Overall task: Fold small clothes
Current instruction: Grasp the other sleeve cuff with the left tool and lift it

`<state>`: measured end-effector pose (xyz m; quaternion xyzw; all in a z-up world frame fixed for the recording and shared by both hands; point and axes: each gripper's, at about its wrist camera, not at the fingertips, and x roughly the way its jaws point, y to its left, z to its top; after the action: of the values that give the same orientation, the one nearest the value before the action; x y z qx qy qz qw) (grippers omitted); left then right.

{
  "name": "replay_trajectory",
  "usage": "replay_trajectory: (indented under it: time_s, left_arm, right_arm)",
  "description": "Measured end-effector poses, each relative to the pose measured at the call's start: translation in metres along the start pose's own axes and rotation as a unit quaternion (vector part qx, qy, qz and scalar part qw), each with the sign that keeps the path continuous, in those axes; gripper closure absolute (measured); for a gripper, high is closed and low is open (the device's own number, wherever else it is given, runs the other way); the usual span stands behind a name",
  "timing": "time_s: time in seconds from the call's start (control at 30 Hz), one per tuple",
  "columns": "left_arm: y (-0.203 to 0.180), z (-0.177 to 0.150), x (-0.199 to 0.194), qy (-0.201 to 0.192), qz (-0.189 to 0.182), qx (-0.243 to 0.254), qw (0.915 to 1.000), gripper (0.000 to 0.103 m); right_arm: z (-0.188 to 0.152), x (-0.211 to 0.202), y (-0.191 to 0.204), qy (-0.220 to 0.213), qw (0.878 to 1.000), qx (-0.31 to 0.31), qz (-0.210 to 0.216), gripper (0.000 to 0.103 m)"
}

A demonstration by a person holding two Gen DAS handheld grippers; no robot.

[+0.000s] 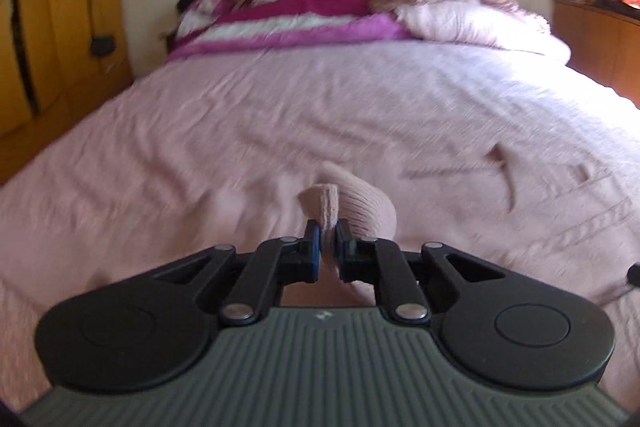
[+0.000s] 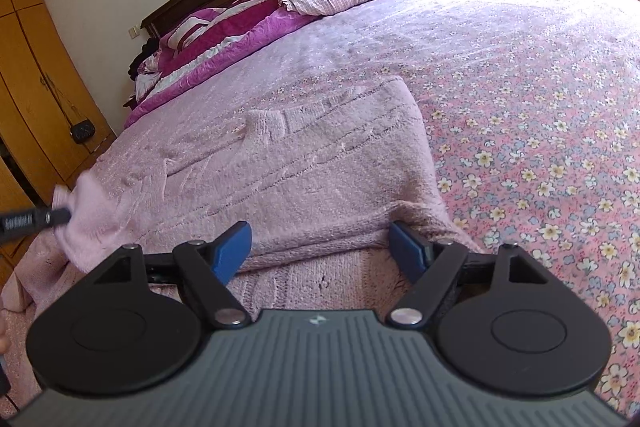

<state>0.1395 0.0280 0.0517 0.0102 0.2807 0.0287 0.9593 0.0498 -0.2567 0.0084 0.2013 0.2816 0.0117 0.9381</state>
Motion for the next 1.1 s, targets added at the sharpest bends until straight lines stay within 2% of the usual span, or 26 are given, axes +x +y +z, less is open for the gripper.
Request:
replay_trajectory:
  time_s: [0.03,0.07,0.1,0.17,0.27,0.33,0.4,0.43,0.53,0.63,0.67,0.7,0.8,0.93,1.03,1.1]
  left_arm:
    - [0.007,-0.005,0.0,0.01,-0.002,-0.009,0.9999,0.089]
    - [0.013,-0.009,0.001,0.02,-0.006,-0.018,0.9996,0.083]
    - [0.018,-0.014,0.0,0.029,-0.006,-0.025,0.9992,0.071]
    - [0.026,-0.022,-0.001,0.037,-0.002,-0.036,0.9987,0.063]
    - [0.038,-0.028,-0.004,0.046,-0.001,-0.04,0.9981,0.062]
    - [0.045,-0.029,-0.006,0.05,-0.013,-0.054,0.9972,0.061]
    - [0.053,-0.027,-0.004,0.056,-0.031,-0.073,0.9953,0.052]
    - [0.055,-0.026,-0.001,0.061,-0.038,-0.081,0.9941,0.05]
    - [0.057,-0.026,0.007,0.069,-0.046,-0.093,0.9922,0.05]
    - [0.05,-0.024,0.012,0.062,-0.045,-0.081,0.9938,0.054]
    - [0.048,-0.023,0.012,0.059,-0.044,-0.074,0.9945,0.076]
    - [0.045,-0.022,0.011,0.06,-0.035,-0.06,0.9958,0.09]
    - [0.045,-0.018,0.006,0.064,-0.015,-0.05,0.9966,0.09]
    - [0.048,-0.018,0.005,0.085,-0.018,-0.04,0.9954,0.086]
    - [0.049,-0.015,-0.004,0.064,-0.02,-0.039,0.997,0.078]
    - [0.051,-0.011,-0.011,0.045,-0.029,-0.05,0.9973,0.063]
  right_arm:
    - [0.0,0.0,0.001,0.001,1.0,-0.002,-0.002,0.021]
    - [0.0,0.0,0.002,0.002,1.0,-0.004,-0.004,0.021]
    - [0.0,0.0,0.002,0.002,1.0,-0.005,-0.005,0.021]
    - [0.0,0.0,0.003,0.005,1.0,-0.002,-0.006,0.021]
    - [0.002,0.0,0.002,0.012,1.0,0.012,-0.004,0.021]
    - [0.004,-0.001,0.002,0.014,1.0,0.019,-0.003,0.021]
    - [0.004,-0.003,0.003,0.016,1.0,0.027,0.0,0.021]
    - [0.004,-0.005,0.003,0.016,0.999,0.032,0.005,0.021]
    - [0.003,-0.007,0.005,0.019,0.999,0.044,0.015,0.021]
    - [0.001,-0.008,0.008,0.019,0.999,0.035,0.013,0.021]
    - [0.001,-0.007,0.009,0.02,0.999,0.031,0.011,0.021]
    - [0.001,-0.007,0.01,0.02,0.999,0.027,0.009,0.021]
    - [0.0,-0.006,0.012,0.022,1.0,0.022,0.007,0.021]
    - [0.0,-0.003,0.013,0.029,1.0,0.007,0.007,0.02]
    - [0.001,-0.002,0.015,0.034,0.999,-0.001,0.004,0.019]
    - [0.004,-0.003,0.015,0.036,0.999,0.002,0.006,0.019]
